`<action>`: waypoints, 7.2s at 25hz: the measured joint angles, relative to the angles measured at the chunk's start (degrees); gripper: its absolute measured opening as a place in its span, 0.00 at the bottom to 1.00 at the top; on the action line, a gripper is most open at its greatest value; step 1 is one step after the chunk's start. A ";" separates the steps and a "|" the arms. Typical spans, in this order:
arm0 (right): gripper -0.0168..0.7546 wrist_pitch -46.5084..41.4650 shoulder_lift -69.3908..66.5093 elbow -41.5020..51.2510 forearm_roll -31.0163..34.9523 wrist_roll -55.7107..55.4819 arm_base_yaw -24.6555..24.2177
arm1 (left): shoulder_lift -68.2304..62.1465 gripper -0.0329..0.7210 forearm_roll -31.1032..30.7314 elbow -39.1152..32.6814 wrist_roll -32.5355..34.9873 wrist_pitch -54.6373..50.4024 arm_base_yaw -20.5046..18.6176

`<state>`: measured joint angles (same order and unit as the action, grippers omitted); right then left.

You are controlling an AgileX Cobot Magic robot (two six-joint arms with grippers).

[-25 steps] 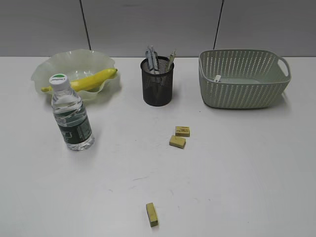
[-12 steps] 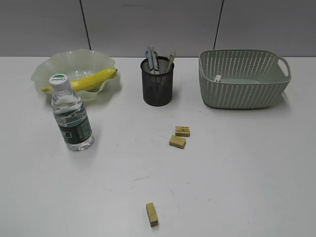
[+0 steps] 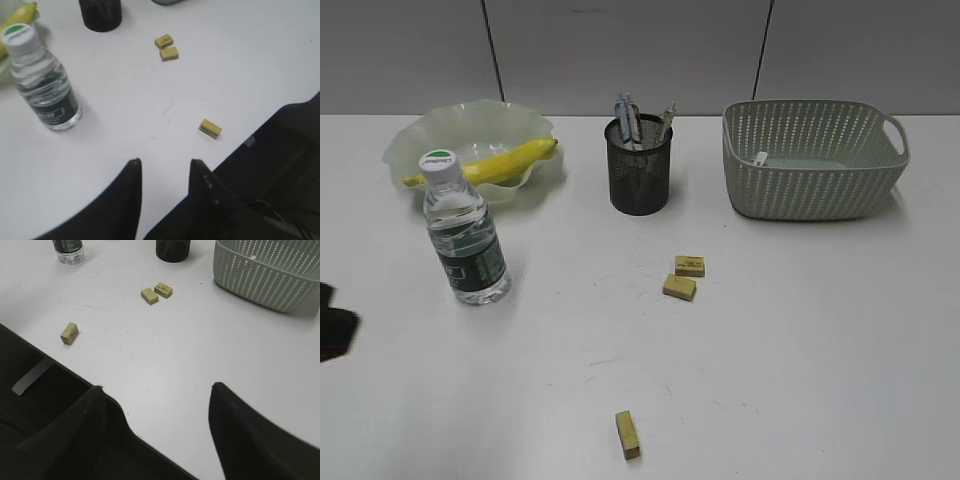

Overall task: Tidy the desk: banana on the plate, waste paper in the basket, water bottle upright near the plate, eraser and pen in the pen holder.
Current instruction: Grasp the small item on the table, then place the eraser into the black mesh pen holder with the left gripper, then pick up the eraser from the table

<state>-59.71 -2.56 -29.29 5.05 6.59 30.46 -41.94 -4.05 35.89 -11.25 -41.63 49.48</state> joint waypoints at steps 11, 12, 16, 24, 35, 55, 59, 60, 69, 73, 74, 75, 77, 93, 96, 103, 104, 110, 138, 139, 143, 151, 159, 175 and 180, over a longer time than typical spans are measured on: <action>0.68 0.05 0.00 0.00 -0.01 -0.03 0.00 | -38.76 0.58 6.40 15.53 9.47 2.32 0.00; 0.68 0.05 0.00 0.00 -0.01 -0.03 0.00 | -40.80 0.61 7.76 17.20 10.61 2.32 0.00; 0.68 0.05 0.00 0.00 -0.01 -0.03 0.00 | -48.97 0.66 14.45 23.44 18.76 0.79 0.00; 0.68 0.10 0.00 0.00 -0.01 -0.03 0.00 | -60.33 0.78 18.95 31.12 31.05 -8.83 0.00; 0.68 0.10 0.00 0.00 -0.01 -0.03 0.00 | -65.50 0.84 13.53 31.44 37.60 -9.13 2.04; 0.68 0.10 0.00 0.00 -0.24 -0.03 0.00 | -70.45 0.83 16.22 31.44 44.86 -3.64 2.77; 0.68 0.10 0.00 0.00 -0.26 -0.03 0.00 | -71.63 0.83 16.64 31.44 44.62 -3.10 2.77; 0.68 0.10 0.00 0.00 -0.30 -0.03 0.00 | -72.17 0.83 16.71 31.44 44.51 -3.10 2.77; 0.68 0.10 0.00 0.00 -0.37 -0.03 0.00 | -74.09 0.79 15.44 31.59 41.75 -1.10 2.77; 0.68 0.10 0.00 0.00 -0.37 -0.03 0.00 | -74.55 0.50 12.04 32.58 39.17 -1.21 2.83; 0.68 0.10 0.00 0.00 -0.37 -0.03 0.00 | -74.67 0.41 11.57 33.07 38.91 -1.96 2.77; 0.68 0.10 0.00 0.00 -0.37 -0.03 0.00 | -74.82 0.43 11.32 33.61 38.78 -3.04 2.77; 0.68 0.10 0.00 0.00 -0.37 -0.03 0.00 | -75.12 0.43 10.97 34.48 38.67 -5.19 2.77; 0.68 0.10 0.00 0.00 -0.80 -0.03 0.00 | -66.46 0.43 4.80 49.00 36.23 -7.38 0.24; 0.68 0.10 0.00 0.00 -0.84 -0.03 0.00 | -64.93 0.43 3.70 49.74 36.23 -1.18 -2.32; 0.68 0.16 0.00 0.00 -0.84 -0.03 0.00 | -65.07 0.42 3.07 49.74 36.23 17.88 -9.76; 0.68 0.16 0.00 0.00 -0.86 -0.03 0.00 | -65.60 0.42 3.07 49.74 36.23 21.36 -10.46; 0.68 0.16 0.00 0.00 -0.86 -0.03 0.00 | -70.31 0.42 3.52 49.74 36.23 37.23 -13.56; 0.68 0.16 0.00 0.00 -0.86 -0.03 0.00 | -82.30 0.56 8.58 49.78 36.23 51.75 -15.46; 0.68 0.16 0.00 0.00 -0.86 -0.03 0.00 | -82.30 0.57 8.58 49.78 36.23 52.17 -15.46; 0.68 0.16 0.00 0.00 -0.86 -0.08 0.00 | -82.07 0.57 8.58 49.78 36.23 53.13 -15.46; 0.68 0.16 0.00 0.00 -0.86 -0.08 0.00 | -71.74 0.57 10.55 49.78 36.23 43.44 -15.46; 0.68 0.16 0.00 0.00 -0.86 -0.08 0.00 | -56.08 0.57 10.29 49.78 36.23 16.21 -15.46; 0.68 0.16 0.00 0.00 -0.86 -0.08 0.00 | -26.01 0.56 10.29 43.06 27.24 -22.17 -15.46; 0.67 0.16 0.00 0.00 -0.86 -0.08 0.00 | -12.54 0.56 10.29 29.18 24.62 -21.96 -15.46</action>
<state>-59.55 -2.56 -29.29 4.19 6.52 30.46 -54.48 6.24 65.07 13.37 -63.59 34.02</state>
